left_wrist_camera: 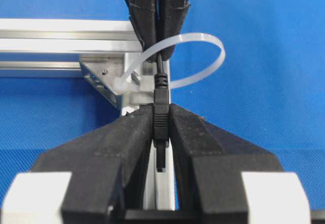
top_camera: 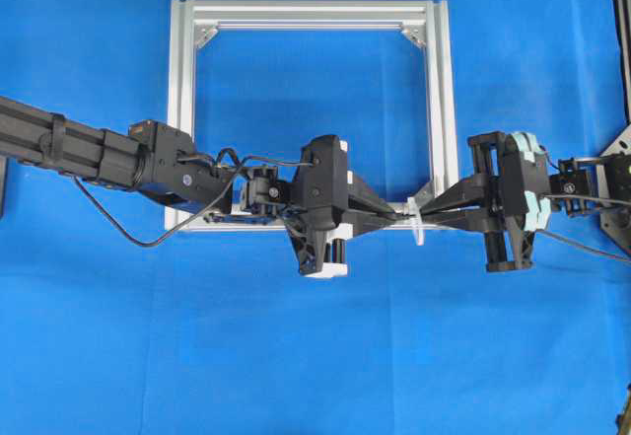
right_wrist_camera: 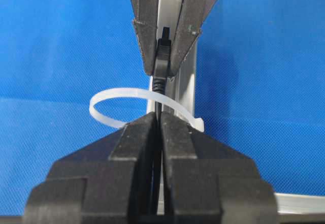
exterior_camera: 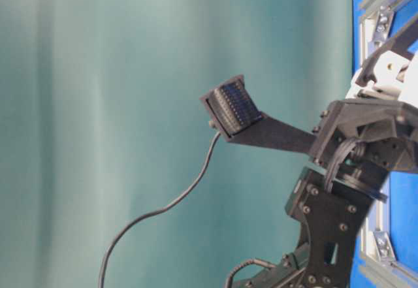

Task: Insert the wire through the string loop located on the right side.
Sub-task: 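Move the left gripper to the plug and grasp it past the loop, then pull the cable leftward through the loop with the left gripper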

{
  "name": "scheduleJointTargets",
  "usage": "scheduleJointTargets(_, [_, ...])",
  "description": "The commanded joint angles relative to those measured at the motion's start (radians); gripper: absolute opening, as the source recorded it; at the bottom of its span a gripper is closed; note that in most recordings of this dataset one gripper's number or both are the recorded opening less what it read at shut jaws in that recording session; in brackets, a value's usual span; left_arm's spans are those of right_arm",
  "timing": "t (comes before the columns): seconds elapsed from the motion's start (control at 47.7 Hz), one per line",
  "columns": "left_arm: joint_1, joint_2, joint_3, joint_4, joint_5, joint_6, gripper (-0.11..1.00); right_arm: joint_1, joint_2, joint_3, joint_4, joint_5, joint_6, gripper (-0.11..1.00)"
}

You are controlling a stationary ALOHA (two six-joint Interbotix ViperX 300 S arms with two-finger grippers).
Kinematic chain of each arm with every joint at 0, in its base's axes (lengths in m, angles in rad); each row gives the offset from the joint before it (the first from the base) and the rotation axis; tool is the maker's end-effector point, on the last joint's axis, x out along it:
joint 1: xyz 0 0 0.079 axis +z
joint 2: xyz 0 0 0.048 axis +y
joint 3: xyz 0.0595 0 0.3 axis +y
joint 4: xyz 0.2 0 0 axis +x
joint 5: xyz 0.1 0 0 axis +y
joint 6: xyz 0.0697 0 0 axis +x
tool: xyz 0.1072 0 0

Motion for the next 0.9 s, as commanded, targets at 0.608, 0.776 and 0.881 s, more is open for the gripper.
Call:
scheduleJointTargets(0.608, [0.008,-0.029,-0.009,0.002,-0.009,0.002,0.08,0.003,-0.017,-0.005,0.002,0.014,0.003,0.96])
scheduleJointTargets(0.776, [0.006,-0.069,0.048,0.003,-0.021,0.003,0.08,0.003,-0.015,-0.005,0.002,0.014,0.003,0.96])
scheduleJointTargets(0.881, [0.008,-0.12,0.118,0.003,-0.032,0.003,0.08,0.003,-0.015,-0.005,0.002,0.014,0.003,0.96])
